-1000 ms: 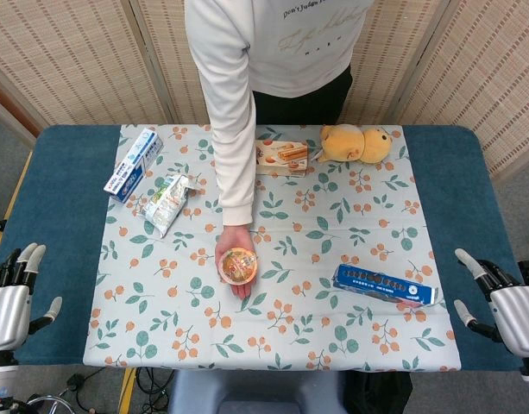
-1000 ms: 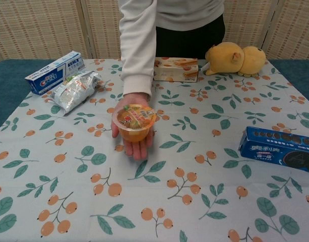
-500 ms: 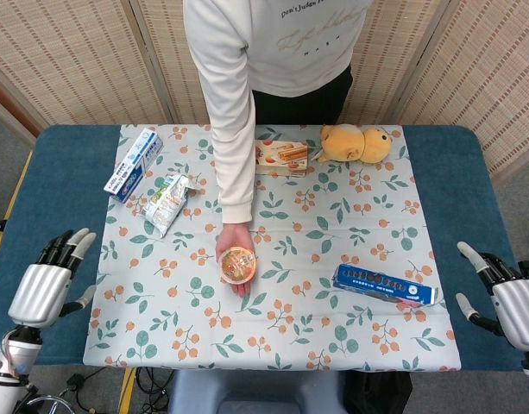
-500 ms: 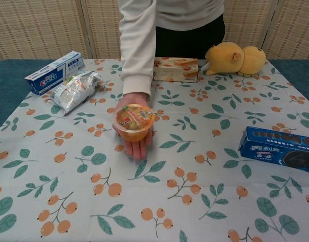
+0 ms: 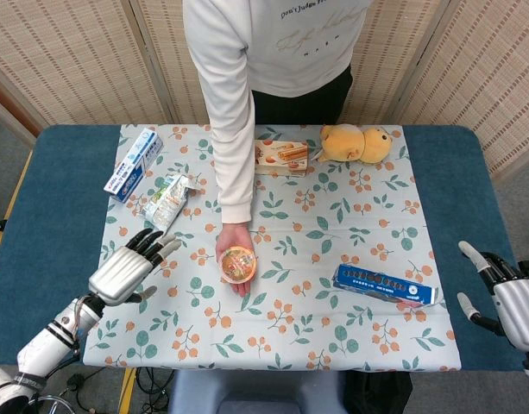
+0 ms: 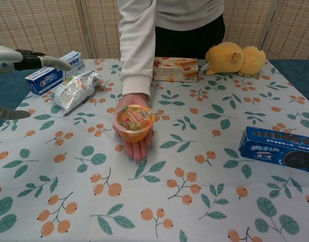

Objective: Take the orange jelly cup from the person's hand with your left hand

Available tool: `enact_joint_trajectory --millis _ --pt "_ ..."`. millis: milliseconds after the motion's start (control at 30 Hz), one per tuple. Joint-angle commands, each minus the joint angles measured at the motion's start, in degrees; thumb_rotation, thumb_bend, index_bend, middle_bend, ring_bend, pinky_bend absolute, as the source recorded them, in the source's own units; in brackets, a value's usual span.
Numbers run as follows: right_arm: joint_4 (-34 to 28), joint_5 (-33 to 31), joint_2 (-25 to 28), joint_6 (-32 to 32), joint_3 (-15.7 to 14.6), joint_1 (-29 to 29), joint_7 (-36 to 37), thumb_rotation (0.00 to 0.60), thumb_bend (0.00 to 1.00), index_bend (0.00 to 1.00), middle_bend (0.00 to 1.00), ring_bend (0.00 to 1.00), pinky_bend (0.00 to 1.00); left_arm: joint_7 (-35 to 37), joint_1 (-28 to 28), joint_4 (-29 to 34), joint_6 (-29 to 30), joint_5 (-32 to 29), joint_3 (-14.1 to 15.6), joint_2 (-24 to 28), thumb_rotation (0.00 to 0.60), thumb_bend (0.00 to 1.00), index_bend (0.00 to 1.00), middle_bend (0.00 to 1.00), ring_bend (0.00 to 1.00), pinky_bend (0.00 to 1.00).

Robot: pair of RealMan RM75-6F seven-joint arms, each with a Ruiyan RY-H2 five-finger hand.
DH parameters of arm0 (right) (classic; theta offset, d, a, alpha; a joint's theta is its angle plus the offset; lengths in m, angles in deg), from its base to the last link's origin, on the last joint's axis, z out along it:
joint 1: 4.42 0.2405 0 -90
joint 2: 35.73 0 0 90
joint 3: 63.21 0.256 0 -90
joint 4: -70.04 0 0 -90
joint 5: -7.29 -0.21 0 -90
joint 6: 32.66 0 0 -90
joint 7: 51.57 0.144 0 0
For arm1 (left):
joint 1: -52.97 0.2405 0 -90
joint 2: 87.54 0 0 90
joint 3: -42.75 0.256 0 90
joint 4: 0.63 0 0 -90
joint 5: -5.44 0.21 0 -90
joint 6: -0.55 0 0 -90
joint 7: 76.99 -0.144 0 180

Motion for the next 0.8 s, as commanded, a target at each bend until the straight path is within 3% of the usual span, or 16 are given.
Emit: enact_joint_trajectory --millis 33,800 --pt "0.0 -0.1 0.0 0.0 0.0 -0.1 0.0 0.600 0.37 0.09 0.23 0.19 0.41 -0.9 -4.3 -1.9 -4.9 -2.6 -0.8 -2.6 0.600 0.29 0.00 0.00 0.00 0.04" --pt "1.2 -1.1 0.0 -0.1 -0.3 -0.9 1.3 0.600 0.37 0.09 0.23 0.19 0.41 -12.4 -21.3 -9.4 -17.5 -16.5 -2.0 -16.1 0.600 0.29 0.00 0.00 0.00 0.01"
